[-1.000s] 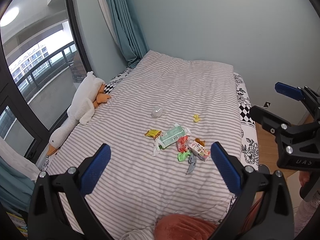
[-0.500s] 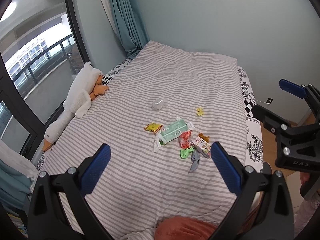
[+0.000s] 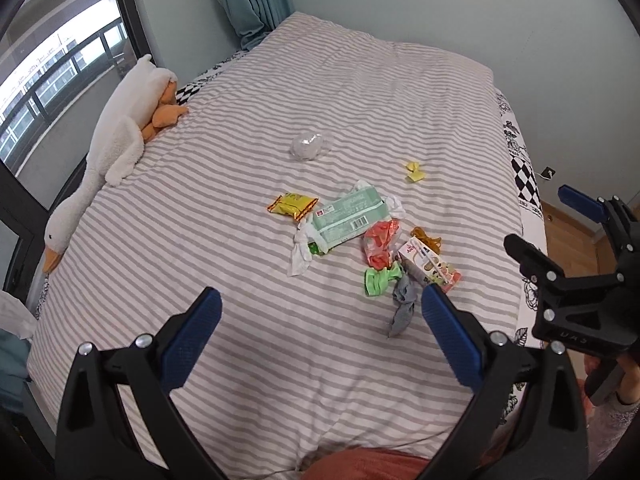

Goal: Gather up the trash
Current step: 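Grasp the orange-red snack bag with left tool while right tool grasps the milk carton, then carry the snack bag and milk carton over the grey bin with both tools, then open both tools to drop the bag and carton into the bin, then move both tools back over the bed toward the cloths, then grasp the green cloth with left tool while right tool grasps the grey cloth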

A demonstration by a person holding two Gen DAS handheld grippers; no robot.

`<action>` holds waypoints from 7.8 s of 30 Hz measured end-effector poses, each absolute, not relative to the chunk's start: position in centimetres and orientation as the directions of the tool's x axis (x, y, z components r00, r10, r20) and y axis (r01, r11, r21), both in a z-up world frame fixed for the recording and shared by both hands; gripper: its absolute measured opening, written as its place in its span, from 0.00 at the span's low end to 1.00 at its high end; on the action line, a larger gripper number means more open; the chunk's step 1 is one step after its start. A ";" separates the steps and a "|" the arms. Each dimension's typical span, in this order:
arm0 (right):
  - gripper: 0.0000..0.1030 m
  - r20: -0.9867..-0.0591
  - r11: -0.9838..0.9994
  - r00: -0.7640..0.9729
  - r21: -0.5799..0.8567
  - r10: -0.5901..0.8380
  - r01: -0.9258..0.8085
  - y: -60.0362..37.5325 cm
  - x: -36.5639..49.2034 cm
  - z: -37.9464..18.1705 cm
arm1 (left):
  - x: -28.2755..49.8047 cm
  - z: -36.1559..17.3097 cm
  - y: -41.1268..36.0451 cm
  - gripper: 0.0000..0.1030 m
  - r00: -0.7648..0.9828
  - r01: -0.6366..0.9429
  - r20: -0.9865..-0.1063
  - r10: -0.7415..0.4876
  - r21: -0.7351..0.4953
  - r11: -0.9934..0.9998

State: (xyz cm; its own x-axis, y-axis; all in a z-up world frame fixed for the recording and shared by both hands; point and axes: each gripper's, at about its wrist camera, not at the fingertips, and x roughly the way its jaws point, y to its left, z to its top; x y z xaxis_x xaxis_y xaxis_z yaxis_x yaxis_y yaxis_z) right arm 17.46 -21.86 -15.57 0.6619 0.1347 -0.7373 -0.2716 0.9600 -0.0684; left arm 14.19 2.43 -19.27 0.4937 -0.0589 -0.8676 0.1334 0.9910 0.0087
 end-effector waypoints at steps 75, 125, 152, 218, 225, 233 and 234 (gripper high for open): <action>0.48 -0.809 0.996 0.584 -0.019 -0.067 0.088 -49.6 3.0 -30.0 | 8.6 -34.7 -29.5 0.22 0.410 0.646 -0.891 -0.195 0.133 0.752; 0.72 -0.952 0.534 0.166 0.002 -0.259 0.845 -82.3 -9.3 -63.6 | 1.3 -67.9 -75.3 0.56 0.147 0.989 -0.977 -0.156 0.143 0.035; 0.72 -0.904 0.717 0.303 -0.006 -0.302 0.697 -73.6 -4.9 -48.0 | 7.2 -52.9 -60.7 0.64 0.264 0.937 -0.932 -0.249 0.186 0.297; 0.17 -0.869 0.991 0.482 0.073 0.116 -0.109 -24.7 20.0 -41.7 | 22.1 -48.2 -9.0 0.57 0.468 0.477 -0.875 -0.122 0.134 0.869; 0.17 -0.860 0.989 0.491 0.091 0.137 -0.116 -25.2 19.3 -41.0 | 21.1 -47.2 -9.2 0.25 0.478 0.469 -0.870 -0.117 0.140 0.872; 0.17 -0.835 0.990 0.534 0.097 0.137 -0.103 -27.5 16.6 -38.1 | 17.1 -42.2 -10.4 0.25 0.535 0.462 -0.833 -0.141 0.148 0.874; 0.17 -0.831 0.991 0.541 0.095 0.133 -0.098 -28.2 16.0 -37.6 | 16.4 -41.6 -10.9 0.25 0.541 0.469 -0.828 -0.147 0.152 0.870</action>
State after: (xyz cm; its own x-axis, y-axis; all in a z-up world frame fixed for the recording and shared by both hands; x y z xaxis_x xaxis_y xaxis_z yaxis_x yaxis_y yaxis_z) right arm 15.96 -28.16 -37.61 0.5408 0.1327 -0.8306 -0.0976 0.9907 0.0948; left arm 16.43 -10.90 -41.58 0.5409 -0.1466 -0.8282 0.4685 0.8703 0.1519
